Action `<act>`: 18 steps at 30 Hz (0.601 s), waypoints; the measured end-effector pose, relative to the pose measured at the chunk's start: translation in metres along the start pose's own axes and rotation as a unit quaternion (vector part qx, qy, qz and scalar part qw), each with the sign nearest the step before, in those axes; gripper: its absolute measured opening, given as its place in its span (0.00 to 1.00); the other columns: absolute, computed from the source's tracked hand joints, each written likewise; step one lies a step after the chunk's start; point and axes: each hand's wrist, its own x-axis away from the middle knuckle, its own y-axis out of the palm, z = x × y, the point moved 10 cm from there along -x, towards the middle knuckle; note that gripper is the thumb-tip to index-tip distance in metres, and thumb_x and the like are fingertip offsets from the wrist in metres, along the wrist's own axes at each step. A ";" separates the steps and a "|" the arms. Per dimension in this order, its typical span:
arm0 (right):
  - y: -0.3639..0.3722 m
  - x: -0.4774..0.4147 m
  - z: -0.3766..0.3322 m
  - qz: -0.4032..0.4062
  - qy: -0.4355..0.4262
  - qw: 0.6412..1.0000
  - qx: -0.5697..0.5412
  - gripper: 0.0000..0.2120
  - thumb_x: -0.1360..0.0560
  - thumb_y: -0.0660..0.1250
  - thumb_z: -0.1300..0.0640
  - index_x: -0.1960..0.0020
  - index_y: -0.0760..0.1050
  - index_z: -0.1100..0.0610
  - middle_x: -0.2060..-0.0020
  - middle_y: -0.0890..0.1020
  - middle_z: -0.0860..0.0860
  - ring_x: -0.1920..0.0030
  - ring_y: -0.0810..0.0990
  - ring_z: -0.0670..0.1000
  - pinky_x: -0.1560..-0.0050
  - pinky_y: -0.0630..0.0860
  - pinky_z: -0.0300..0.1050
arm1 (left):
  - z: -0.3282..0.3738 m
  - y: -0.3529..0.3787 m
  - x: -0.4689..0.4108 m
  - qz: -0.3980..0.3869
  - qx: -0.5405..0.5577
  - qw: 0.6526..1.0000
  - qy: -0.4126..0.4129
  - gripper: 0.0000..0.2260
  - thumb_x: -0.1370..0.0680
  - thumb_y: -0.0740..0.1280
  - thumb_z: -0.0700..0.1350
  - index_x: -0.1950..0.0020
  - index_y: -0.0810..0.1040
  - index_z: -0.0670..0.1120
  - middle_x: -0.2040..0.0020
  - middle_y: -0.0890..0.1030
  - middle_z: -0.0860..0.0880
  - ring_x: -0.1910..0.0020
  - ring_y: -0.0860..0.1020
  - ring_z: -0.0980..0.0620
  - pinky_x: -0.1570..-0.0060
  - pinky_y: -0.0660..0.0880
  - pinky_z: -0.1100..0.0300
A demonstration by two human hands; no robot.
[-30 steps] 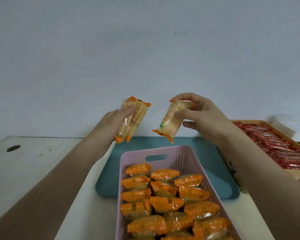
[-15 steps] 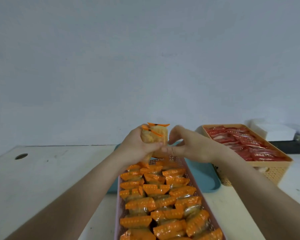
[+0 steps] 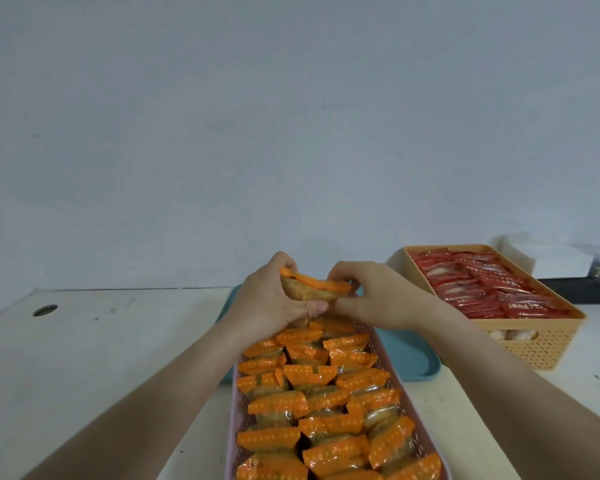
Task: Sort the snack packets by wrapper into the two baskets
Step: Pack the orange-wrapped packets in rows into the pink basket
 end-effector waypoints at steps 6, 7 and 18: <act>0.014 -0.006 0.005 -0.062 0.022 0.992 0.107 0.26 0.33 0.74 0.40 0.40 0.72 0.47 0.50 0.78 0.46 0.50 0.74 0.48 0.48 0.76 0.48 | 0.003 0.008 0.006 -0.070 -0.159 0.983 0.057 0.21 0.30 0.64 0.71 0.48 0.74 0.57 0.57 0.79 0.58 0.58 0.78 0.57 0.60 0.74 0.58; 0.016 -0.008 0.003 -0.063 0.021 0.989 0.135 0.27 0.34 0.74 0.40 0.39 0.72 0.47 0.49 0.78 0.46 0.49 0.74 0.49 0.48 0.75 0.49 | 0.002 0.008 0.007 -0.066 -0.178 0.980 0.064 0.20 0.30 0.63 0.71 0.48 0.75 0.58 0.57 0.79 0.58 0.57 0.77 0.57 0.61 0.73 0.59; 0.019 -0.014 0.000 -0.126 0.026 0.960 0.247 0.21 0.26 0.63 0.62 0.36 0.67 0.46 0.43 0.78 0.48 0.41 0.72 0.53 0.39 0.63 0.55 | 0.000 0.040 0.012 -0.159 -0.346 0.913 0.144 0.23 0.21 0.48 0.66 0.50 0.77 0.53 0.58 0.80 0.53 0.59 0.78 0.55 0.64 0.72 0.58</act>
